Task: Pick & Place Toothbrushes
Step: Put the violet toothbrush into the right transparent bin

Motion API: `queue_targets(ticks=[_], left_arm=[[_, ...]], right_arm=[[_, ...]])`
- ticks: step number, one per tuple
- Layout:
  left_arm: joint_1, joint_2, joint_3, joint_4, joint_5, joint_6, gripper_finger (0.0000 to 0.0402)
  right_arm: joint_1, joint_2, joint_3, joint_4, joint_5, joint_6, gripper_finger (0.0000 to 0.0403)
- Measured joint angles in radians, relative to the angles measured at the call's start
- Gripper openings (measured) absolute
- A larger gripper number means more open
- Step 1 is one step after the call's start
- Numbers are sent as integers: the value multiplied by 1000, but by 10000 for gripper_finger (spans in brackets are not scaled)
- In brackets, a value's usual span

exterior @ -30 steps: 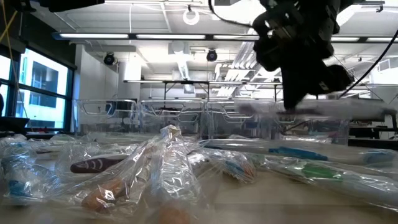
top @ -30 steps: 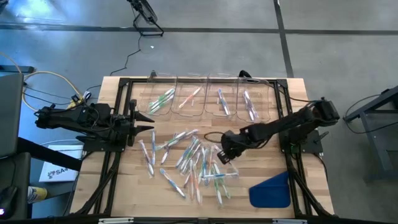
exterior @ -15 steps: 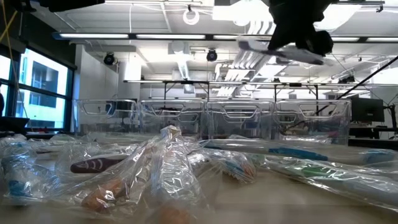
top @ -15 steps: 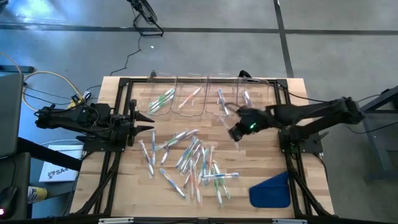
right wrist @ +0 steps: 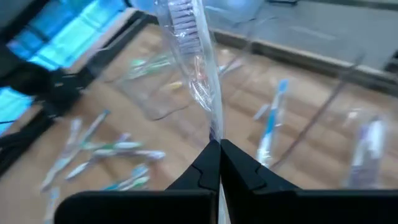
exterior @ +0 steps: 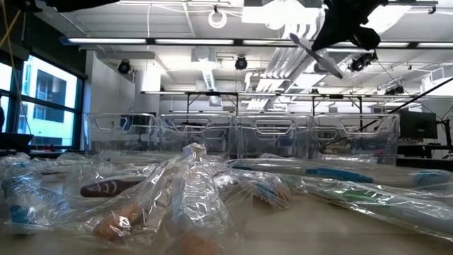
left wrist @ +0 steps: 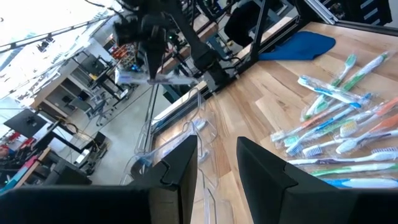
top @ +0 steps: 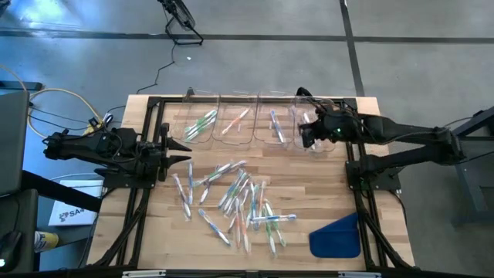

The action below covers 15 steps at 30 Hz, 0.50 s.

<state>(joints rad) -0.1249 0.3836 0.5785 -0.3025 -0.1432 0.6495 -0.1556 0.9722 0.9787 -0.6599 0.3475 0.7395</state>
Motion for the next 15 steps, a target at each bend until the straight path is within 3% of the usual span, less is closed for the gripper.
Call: queue_targets(ticks=[15], left_arm=[[0, 0, 0, 9, 0, 0, 108]], right_arm=[[-313, 81, 0, -139, -27, -123, 3]])
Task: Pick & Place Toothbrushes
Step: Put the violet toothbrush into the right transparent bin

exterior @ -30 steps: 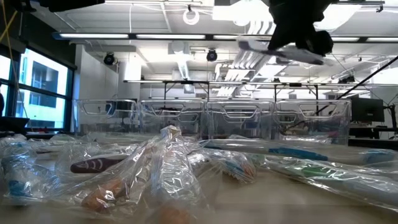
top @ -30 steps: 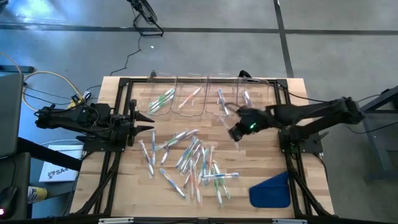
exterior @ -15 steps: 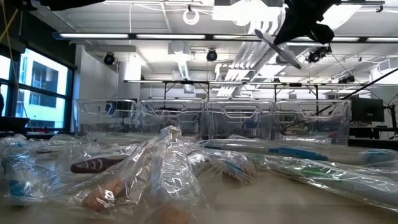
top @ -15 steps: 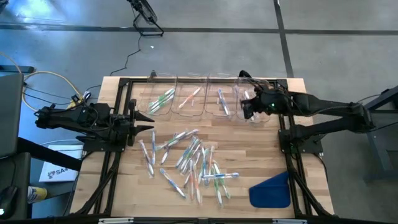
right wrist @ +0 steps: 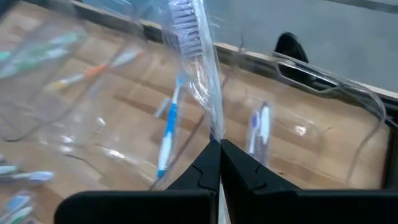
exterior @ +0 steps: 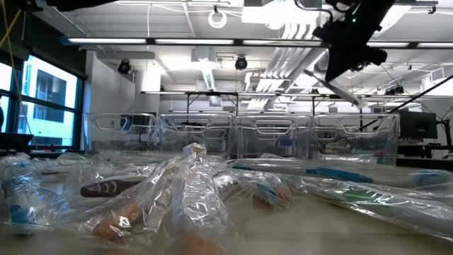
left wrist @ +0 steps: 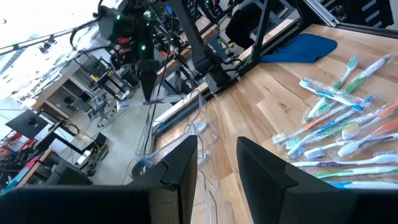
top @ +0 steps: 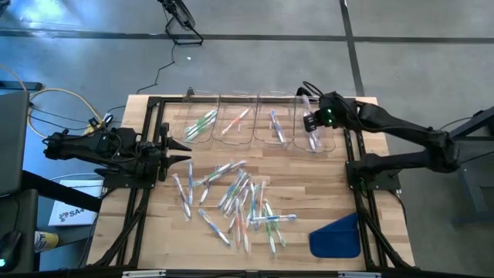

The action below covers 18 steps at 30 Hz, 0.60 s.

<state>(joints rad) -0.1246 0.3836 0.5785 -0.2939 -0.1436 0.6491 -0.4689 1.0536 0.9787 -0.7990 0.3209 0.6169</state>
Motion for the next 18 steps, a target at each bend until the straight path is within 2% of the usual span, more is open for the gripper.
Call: queue_targets(ticks=[18], left_arm=[[0, 0, 0, 0, 0, -4, 108]], right_arm=[[-203, 342, 0, 2, -68, -114, 3]])
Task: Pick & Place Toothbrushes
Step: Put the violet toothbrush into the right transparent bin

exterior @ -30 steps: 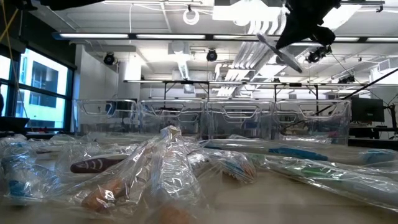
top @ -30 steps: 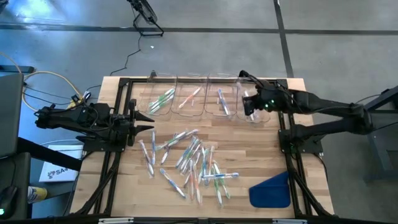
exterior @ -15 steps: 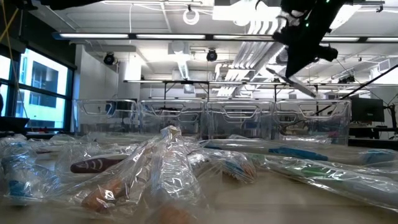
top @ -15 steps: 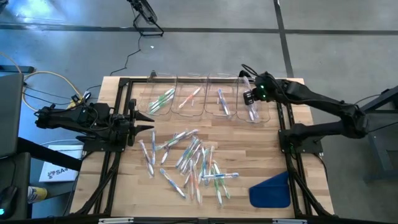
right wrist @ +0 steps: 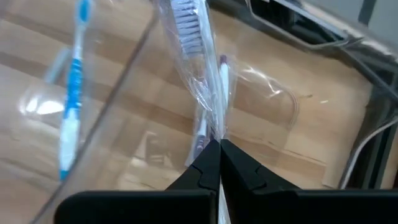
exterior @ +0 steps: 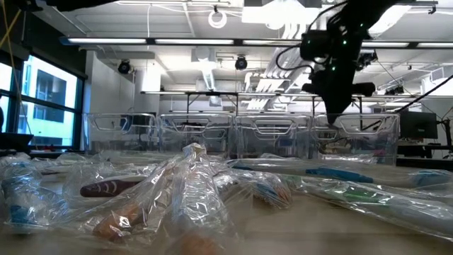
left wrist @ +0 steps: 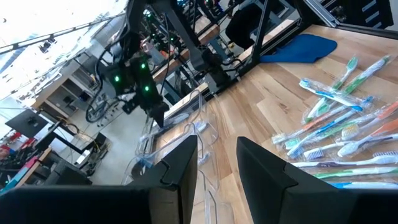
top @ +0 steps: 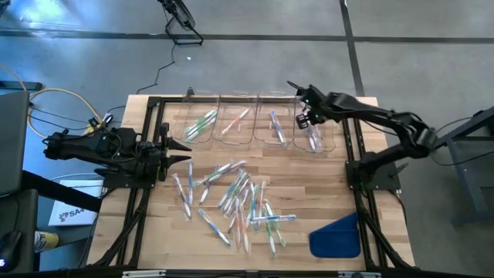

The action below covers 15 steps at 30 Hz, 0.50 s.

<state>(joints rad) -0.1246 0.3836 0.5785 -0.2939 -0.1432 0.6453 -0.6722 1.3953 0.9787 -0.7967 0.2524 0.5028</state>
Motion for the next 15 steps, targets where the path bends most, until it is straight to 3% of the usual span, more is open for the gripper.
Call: queue_targets(ticks=[15], left_arm=[[0, 0, 0, 0, 0, 0, 108]], right_arm=[[-51, 164, 0, 24, -73, -31, 3]])
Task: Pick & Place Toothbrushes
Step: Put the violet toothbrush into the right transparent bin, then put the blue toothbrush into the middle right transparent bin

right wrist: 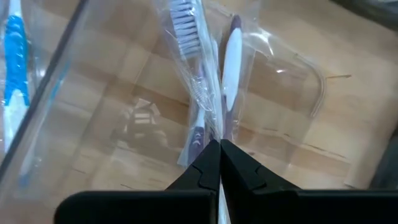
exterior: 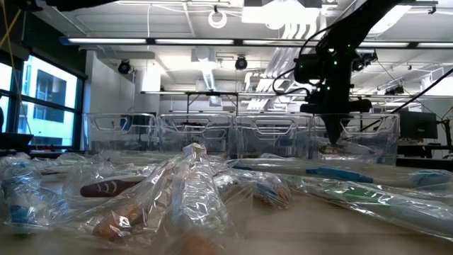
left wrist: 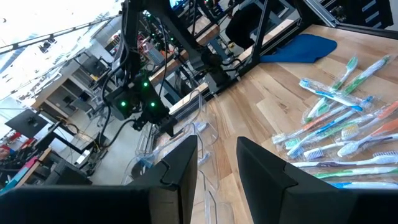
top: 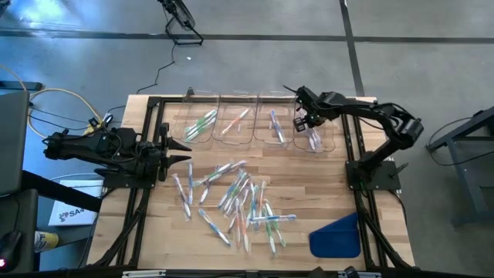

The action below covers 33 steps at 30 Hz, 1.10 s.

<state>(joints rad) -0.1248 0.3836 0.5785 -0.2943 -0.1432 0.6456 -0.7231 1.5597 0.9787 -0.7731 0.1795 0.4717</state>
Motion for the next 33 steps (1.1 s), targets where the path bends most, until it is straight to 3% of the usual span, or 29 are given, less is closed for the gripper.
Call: queue_targets(ticks=[15, 27, 33], left_arm=[[0, 0, 0, 0, 0, 0, 108], [0, 0, 0, -4, 0, 0, 108], [0, 0, 0, -16, 0, 0, 108]], right_arm=[[0, 17, 0, -3, 18, -17, 6], [0, 17, 0, -1, 30, -47, 123], [1, -17, 0, -2, 22, -84, 136]])
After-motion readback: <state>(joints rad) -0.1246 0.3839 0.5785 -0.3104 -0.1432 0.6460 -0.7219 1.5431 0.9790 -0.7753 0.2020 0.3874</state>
